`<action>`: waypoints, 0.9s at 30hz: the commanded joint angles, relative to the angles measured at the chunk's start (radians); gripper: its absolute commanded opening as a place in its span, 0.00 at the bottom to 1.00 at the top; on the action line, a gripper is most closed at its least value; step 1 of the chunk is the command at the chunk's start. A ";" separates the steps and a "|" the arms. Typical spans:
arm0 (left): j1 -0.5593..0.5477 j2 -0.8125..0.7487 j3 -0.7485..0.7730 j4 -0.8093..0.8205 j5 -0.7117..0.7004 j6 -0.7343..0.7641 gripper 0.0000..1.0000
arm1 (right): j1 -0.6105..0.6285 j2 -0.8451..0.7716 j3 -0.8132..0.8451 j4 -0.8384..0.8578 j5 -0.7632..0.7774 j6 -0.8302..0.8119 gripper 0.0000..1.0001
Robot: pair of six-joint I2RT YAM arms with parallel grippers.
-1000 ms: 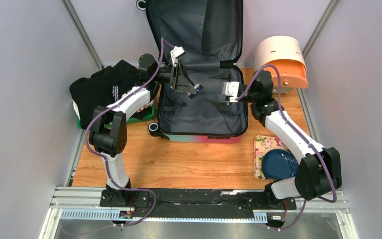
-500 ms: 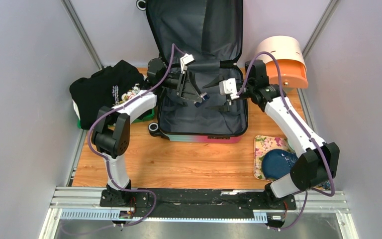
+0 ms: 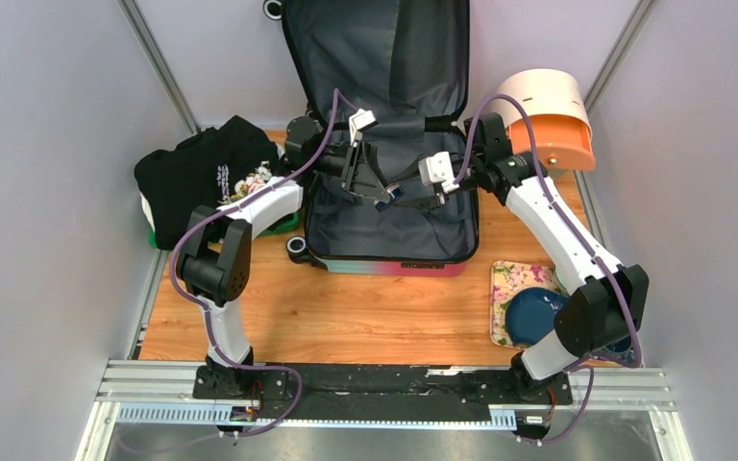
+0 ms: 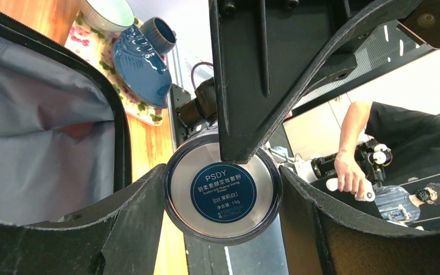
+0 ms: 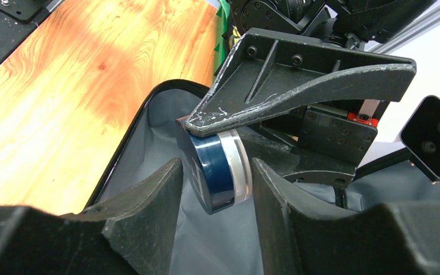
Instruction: Open, take out, and arrange the luggage
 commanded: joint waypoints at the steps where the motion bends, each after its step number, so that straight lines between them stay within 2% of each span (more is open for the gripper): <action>1: -0.008 -0.062 -0.005 0.044 0.122 0.025 0.08 | 0.006 0.032 0.081 -0.120 -0.040 -0.107 0.49; 7: -0.011 -0.060 -0.005 0.048 0.122 0.027 0.13 | 0.006 0.051 0.106 -0.223 -0.031 -0.218 0.41; 10: -0.009 -0.055 -0.001 0.048 0.122 0.028 0.29 | 0.004 0.052 0.119 -0.258 -0.028 -0.230 0.29; 11: -0.008 -0.052 0.007 0.050 0.123 0.025 0.38 | 0.006 0.051 0.122 -0.263 -0.027 -0.229 0.21; 13: 0.000 -0.040 0.013 0.048 0.117 0.017 0.51 | 0.001 0.046 0.127 -0.272 -0.022 -0.210 0.11; 14: 0.008 -0.037 0.021 0.047 0.100 0.014 0.53 | -0.002 0.045 0.127 -0.271 -0.022 -0.198 0.03; 16: 0.040 -0.026 0.021 0.048 0.073 0.002 0.57 | -0.020 0.036 0.118 -0.272 -0.022 -0.172 0.00; 18: 0.076 -0.025 0.022 0.068 0.043 0.002 0.80 | -0.040 0.013 0.095 -0.272 -0.011 -0.121 0.00; 21: 0.110 -0.020 0.055 0.057 -0.001 0.016 0.82 | -0.077 -0.027 0.057 -0.272 0.003 -0.080 0.00; 24: 0.143 -0.038 0.062 -0.059 -0.075 0.112 0.82 | -0.114 -0.072 0.023 -0.266 0.012 -0.037 0.00; 26: 0.152 -0.065 0.107 -0.404 -0.157 0.361 0.82 | -0.131 -0.090 0.010 -0.231 0.018 0.015 0.00; 27: 0.150 -0.068 0.149 -0.588 -0.200 0.501 0.83 | -0.149 -0.111 0.006 -0.204 0.036 0.096 0.00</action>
